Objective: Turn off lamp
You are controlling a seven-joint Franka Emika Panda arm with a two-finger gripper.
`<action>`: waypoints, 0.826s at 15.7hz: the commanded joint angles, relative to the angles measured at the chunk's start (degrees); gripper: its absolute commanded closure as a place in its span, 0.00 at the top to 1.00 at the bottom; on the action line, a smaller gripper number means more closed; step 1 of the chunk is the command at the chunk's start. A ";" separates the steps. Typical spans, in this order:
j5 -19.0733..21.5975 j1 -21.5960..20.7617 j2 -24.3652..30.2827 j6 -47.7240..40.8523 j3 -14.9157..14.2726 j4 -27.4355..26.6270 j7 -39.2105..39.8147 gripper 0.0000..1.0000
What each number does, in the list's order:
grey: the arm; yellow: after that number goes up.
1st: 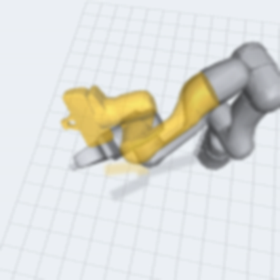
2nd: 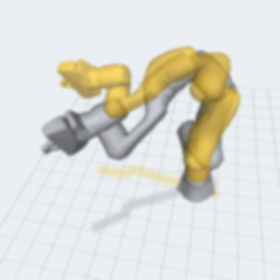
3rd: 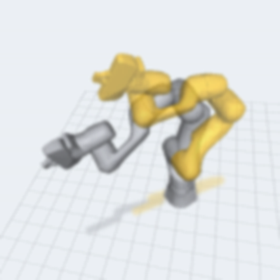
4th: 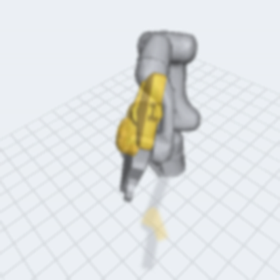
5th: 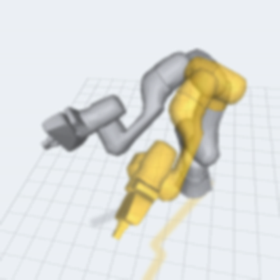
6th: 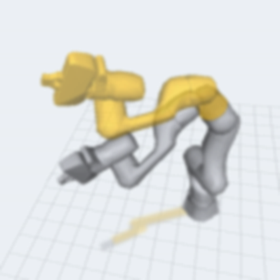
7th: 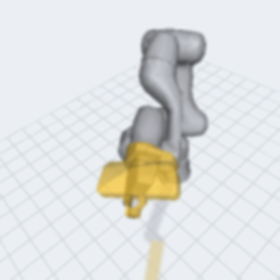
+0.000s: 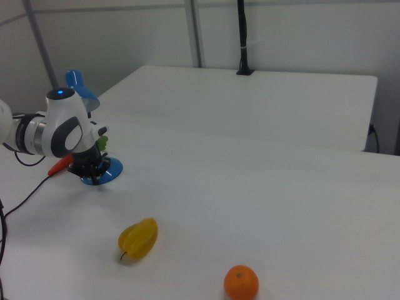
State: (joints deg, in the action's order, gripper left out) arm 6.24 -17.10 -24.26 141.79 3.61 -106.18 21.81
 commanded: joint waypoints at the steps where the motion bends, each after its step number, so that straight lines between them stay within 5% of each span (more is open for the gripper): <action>1: 0.97 0.49 5.26 -5.10 -0.10 -2.54 0.25 0.00; 5: 0.97 2.07 9.57 -13.80 -0.18 -2.10 -0.36 0.00; 9: 0.36 3.74 13.78 -22.58 -0.27 -1.66 -5.36 0.73; 10: 0.35 4.00 15.19 -23.82 -0.36 -1.49 -5.81 1.00; 13: 0.35 5.58 18.97 -27.16 -0.89 -1.23 -7.91 1.00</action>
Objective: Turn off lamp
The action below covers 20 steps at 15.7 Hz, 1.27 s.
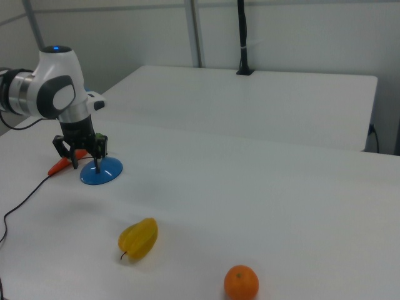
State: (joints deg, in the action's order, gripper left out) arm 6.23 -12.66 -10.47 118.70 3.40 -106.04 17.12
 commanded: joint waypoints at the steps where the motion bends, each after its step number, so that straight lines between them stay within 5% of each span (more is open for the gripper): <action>1: 0.36 1.41 6.42 -6.09 -0.67 -0.14 -5.41 1.00; 6: -1.13 3.87 8.01 -21.28 -1.37 9.60 -17.90 1.00; 12: -2.81 6.15 11.17 -30.18 -1.55 14.36 -25.02 1.00; 20: -2.37 5.98 11.70 -25.11 -5.77 14.20 -13.19 1.00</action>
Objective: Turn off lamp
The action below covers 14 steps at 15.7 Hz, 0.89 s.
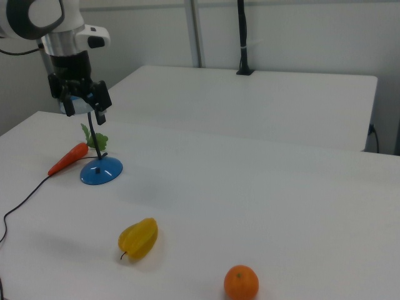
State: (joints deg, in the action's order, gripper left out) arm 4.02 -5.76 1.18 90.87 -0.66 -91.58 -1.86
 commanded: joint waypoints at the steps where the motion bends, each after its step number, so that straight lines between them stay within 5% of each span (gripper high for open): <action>1: -0.16 -0.92 -0.13 4.30 -2.06 -0.52 7.55 1.00; 4: -0.51 -0.92 -0.13 8.35 -2.68 -1.84 12.39 1.00; 14: 0.11 -1.09 0.05 9.24 -2.94 -1.75 6.25 1.00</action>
